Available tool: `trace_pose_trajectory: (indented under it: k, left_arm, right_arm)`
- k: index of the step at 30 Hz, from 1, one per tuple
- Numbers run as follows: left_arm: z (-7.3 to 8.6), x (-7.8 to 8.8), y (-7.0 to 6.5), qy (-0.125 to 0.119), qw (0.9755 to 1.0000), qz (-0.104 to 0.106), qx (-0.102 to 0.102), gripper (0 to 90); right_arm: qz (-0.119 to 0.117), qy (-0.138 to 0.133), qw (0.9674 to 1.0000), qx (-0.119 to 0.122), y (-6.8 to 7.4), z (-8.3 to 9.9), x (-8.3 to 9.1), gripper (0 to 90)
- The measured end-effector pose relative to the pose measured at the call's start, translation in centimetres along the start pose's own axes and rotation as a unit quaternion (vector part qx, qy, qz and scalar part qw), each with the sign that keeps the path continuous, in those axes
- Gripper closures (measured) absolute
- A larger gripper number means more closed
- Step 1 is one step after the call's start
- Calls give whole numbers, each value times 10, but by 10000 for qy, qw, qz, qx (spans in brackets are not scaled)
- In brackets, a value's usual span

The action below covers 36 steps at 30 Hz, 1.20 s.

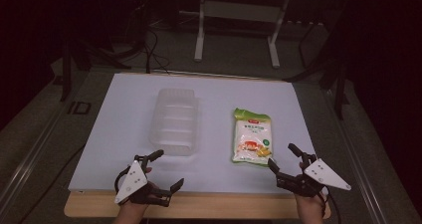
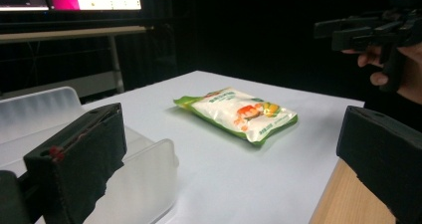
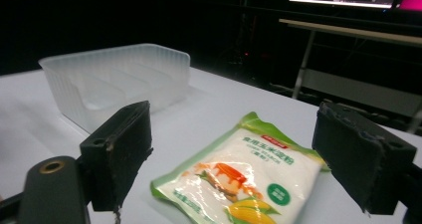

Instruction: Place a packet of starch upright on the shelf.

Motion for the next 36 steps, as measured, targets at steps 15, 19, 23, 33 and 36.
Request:
trace_pose_trajectory:
  k: [15, 19, 23, 33, 36]
  left_arm:
    - [1, 0, -2, 58, 10000, 40, -34, 0]
    - [0, 1, -3, 55, 10000, 46, -61, 0]
    - [1, -1, -4, 121, 9999, 72, -79, 0]
    - [1, -2, -5, 143, 9998, 104, -51, 0]
    - [1, -2, -7, 173, 9997, 141, -84, 0]
  right_arm:
    - [-272, 389, 9987, -188, 6, 2, -3, 138]
    - [-226, 519, 9982, -176, 10, -3, -4, 109]
    - [-221, 518, 9982, -216, 12, -11, -3, 102]
    - [-371, 214, 9991, -75, 13, -49, -6, 101]
    - [-340, 117, 9993, 59, 8, -60, -9, 101]
Point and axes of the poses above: each handheld gripper's, and its own axes: x roughly backward along the jaws, z roughly out of its underside, y roughly to its left, the point moved 4 cm from there along -x, roughly forward along the jaws, and after that the axes turned 4 degrees about -x, right-handed, at the moved point
